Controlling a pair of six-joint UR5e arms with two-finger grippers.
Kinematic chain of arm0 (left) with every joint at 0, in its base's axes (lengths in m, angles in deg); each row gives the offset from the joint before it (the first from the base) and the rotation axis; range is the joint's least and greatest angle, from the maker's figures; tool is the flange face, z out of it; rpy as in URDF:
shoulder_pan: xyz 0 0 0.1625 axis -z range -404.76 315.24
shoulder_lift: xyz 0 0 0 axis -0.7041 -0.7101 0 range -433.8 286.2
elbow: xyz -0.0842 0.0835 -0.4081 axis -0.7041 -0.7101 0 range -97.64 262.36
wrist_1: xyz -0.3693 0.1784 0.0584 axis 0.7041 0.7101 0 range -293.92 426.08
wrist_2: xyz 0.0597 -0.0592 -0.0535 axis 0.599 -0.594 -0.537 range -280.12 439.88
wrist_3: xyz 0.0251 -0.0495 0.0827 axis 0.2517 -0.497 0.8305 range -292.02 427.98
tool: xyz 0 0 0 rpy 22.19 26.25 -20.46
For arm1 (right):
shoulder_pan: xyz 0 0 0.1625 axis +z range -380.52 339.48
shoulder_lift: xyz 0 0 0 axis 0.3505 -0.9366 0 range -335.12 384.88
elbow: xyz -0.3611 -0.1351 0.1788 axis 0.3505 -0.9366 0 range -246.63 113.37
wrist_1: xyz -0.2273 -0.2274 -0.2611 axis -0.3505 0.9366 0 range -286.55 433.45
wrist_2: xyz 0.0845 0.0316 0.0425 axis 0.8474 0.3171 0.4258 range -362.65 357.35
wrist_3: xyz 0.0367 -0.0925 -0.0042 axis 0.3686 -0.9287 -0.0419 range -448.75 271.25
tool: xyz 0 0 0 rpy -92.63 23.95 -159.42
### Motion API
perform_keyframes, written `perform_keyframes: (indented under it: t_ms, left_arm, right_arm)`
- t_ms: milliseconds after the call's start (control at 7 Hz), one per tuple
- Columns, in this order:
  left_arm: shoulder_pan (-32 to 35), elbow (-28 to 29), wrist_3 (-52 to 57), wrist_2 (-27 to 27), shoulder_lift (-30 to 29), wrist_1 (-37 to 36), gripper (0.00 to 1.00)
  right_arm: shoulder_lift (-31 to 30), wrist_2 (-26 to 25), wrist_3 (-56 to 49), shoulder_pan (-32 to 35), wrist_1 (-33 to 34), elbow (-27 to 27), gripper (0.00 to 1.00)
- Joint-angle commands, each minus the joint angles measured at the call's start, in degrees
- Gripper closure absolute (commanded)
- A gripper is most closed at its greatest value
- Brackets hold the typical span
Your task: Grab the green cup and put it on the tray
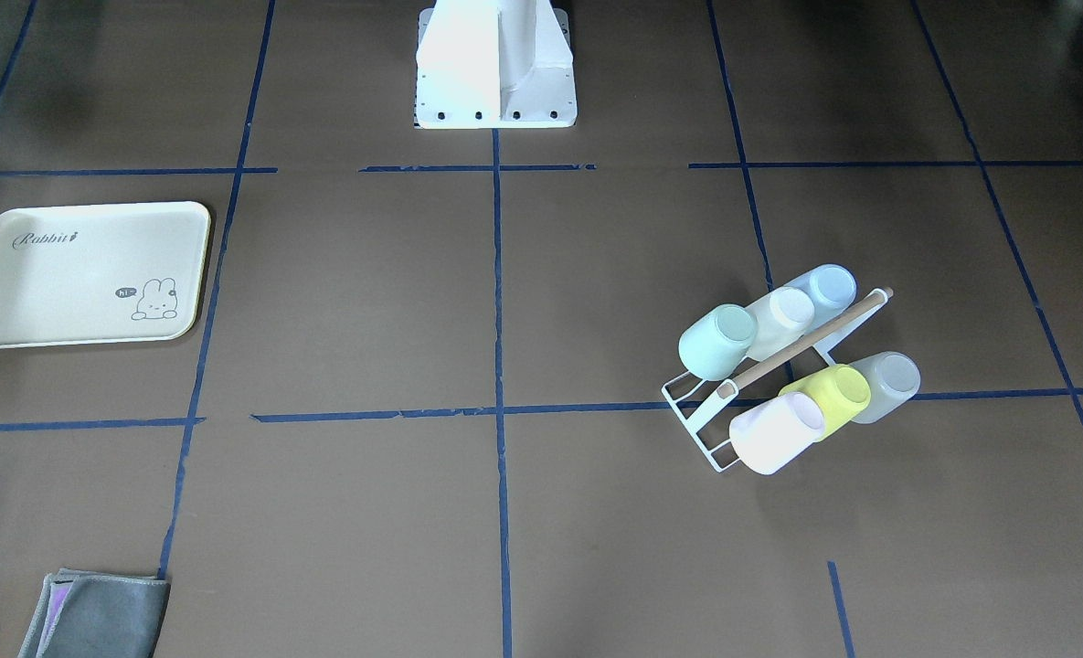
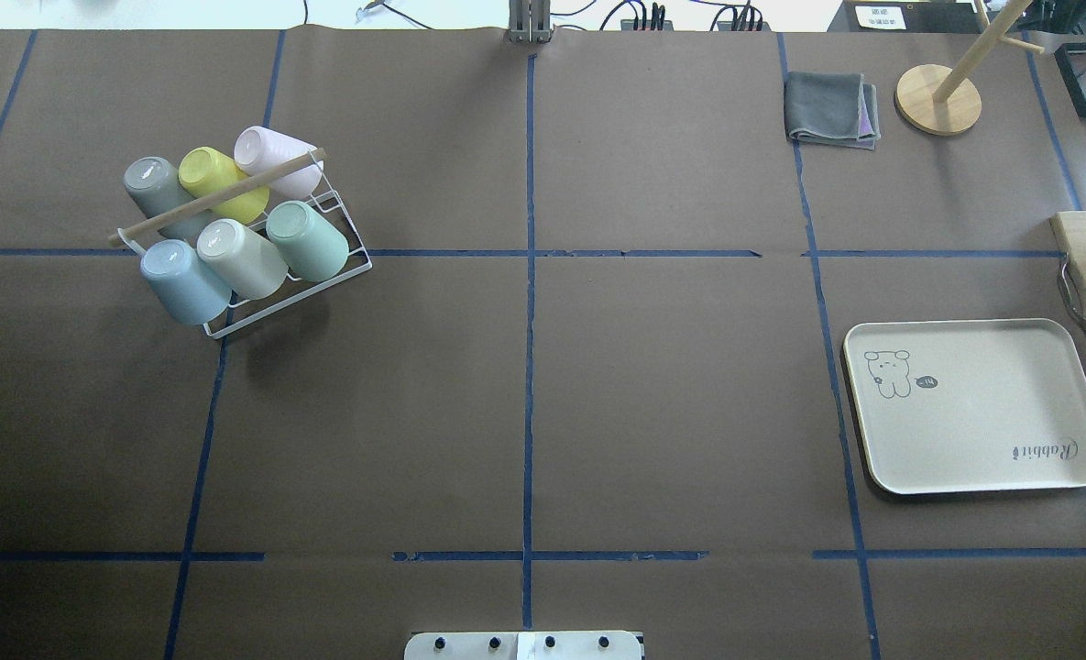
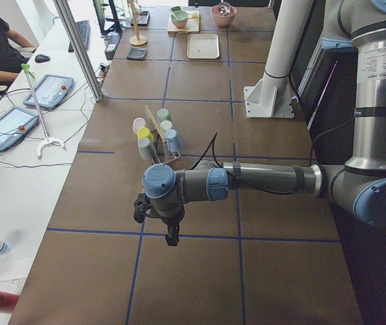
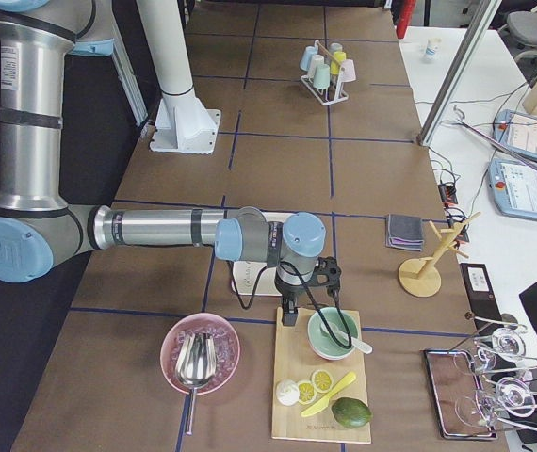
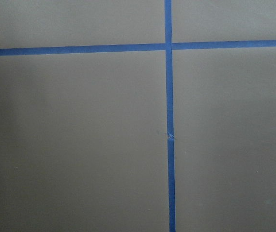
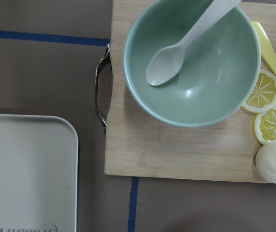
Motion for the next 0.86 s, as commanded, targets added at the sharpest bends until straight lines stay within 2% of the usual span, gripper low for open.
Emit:
perform_keyframes:
  t_ms: [0, 714]
  left_arm:
    - [-0.2, -1.6, 0.3, 1.2, 0.3, -1.7, 0.00]
    - [-0.3, -4.6, -0.1, 1.1, 0.9, -2.4, 0.00]
  right_arm:
    - [0.1, -0.2, 0.1, 0.0, 0.1, 0.1, 0.00]
    - [-0.2, 0.3, 0.1, 0.0, 0.1, 0.5, 0.00]
